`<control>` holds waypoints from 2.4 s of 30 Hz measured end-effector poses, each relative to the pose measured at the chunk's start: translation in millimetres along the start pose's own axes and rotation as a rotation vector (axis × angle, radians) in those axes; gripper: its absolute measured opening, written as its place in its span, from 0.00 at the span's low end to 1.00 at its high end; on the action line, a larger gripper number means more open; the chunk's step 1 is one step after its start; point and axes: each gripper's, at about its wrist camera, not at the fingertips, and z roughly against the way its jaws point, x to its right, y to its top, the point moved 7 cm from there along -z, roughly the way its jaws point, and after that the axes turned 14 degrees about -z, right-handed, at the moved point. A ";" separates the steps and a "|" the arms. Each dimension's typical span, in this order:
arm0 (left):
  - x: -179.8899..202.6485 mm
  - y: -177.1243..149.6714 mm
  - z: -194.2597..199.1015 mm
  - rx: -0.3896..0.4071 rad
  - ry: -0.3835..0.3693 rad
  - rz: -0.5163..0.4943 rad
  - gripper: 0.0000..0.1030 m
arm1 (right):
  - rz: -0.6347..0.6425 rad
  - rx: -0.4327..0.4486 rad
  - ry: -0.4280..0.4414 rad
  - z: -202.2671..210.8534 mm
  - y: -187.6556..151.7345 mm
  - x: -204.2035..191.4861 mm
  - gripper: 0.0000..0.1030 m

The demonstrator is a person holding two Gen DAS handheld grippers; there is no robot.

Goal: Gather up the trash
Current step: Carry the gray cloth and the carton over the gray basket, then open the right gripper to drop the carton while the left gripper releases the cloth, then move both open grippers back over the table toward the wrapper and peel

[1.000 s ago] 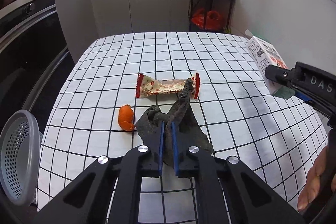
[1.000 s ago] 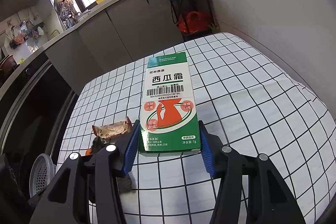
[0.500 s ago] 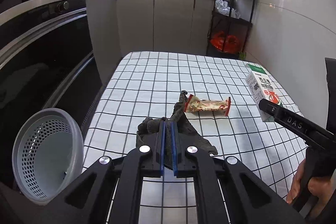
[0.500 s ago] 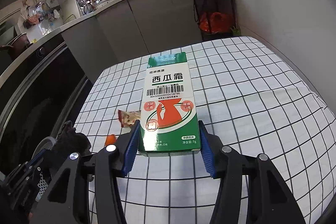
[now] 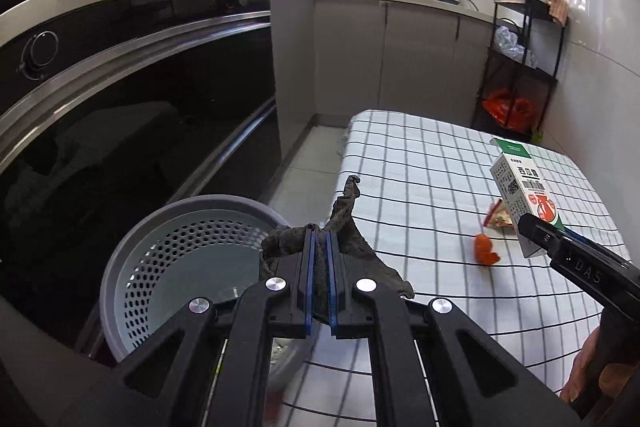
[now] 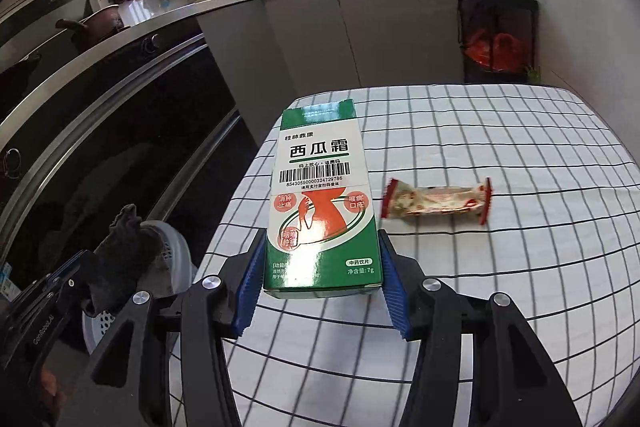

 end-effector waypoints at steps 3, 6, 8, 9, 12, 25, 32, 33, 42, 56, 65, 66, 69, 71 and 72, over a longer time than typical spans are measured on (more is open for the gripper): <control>-27.3 -10.8 -3.0 -0.009 0.051 0.012 0.06 | 0.039 -0.023 0.035 -12.7 -13.8 -29.9 0.49; -54.3 -20.8 -7.7 -0.032 0.081 0.040 0.06 | 0.083 -0.048 0.065 -22.0 -27.8 -57.1 0.49; -70.4 -25.6 -10.3 -0.043 0.099 0.060 0.06 | 0.109 -0.065 0.082 -28.4 -37.9 -73.9 0.49; -76.9 -27.8 -10.2 -0.045 0.104 0.070 0.06 | 0.120 -0.076 0.093 -31.6 -42.7 -81.8 0.49; -94.5 -33.4 -11.9 -0.047 0.135 0.088 0.06 | 0.146 -0.102 0.120 -38.5 -54.9 -101.1 0.49; -146.2 -58.1 -30.3 -0.133 0.191 0.149 0.06 | 0.242 -0.212 0.200 -71.2 -95.9 -161.4 0.49; -152.0 -69.5 -46.1 -0.195 0.182 0.160 0.06 | 0.293 -0.265 0.206 -86.4 -110.9 -177.7 0.50; -151.5 -70.7 -48.6 -0.201 0.175 0.158 0.06 | 0.297 -0.271 0.204 -89.1 -112.8 -178.6 0.50; -148.3 -75.1 -55.0 -0.219 0.159 0.148 0.08 | 0.320 -0.308 0.197 -102.2 -121.4 -181.5 0.50; -158.5 -79.3 -56.7 -0.224 0.174 0.170 0.47 | 0.297 -0.302 0.203 -103.4 -118.3 -181.4 0.60; -158.0 -80.3 -56.7 -0.226 0.176 0.170 0.48 | 0.297 -0.294 0.207 -101.9 -118.4 -180.5 0.60; -157.9 -80.4 -56.6 -0.226 0.175 0.170 0.48 | 0.298 -0.293 0.207 -101.8 -118.3 -180.4 0.60; -157.8 -80.3 -56.0 -0.227 0.176 0.170 0.48 | 0.298 -0.294 0.207 -101.1 -118.5 -180.2 0.60; -157.7 -80.1 -55.6 -0.225 0.175 0.171 0.49 | 0.298 -0.292 0.207 -100.1 -118.3 -178.4 0.60; -157.2 -79.7 -55.2 -0.222 0.173 0.172 0.50 | 0.299 -0.291 0.207 -99.6 -118.2 -177.4 0.60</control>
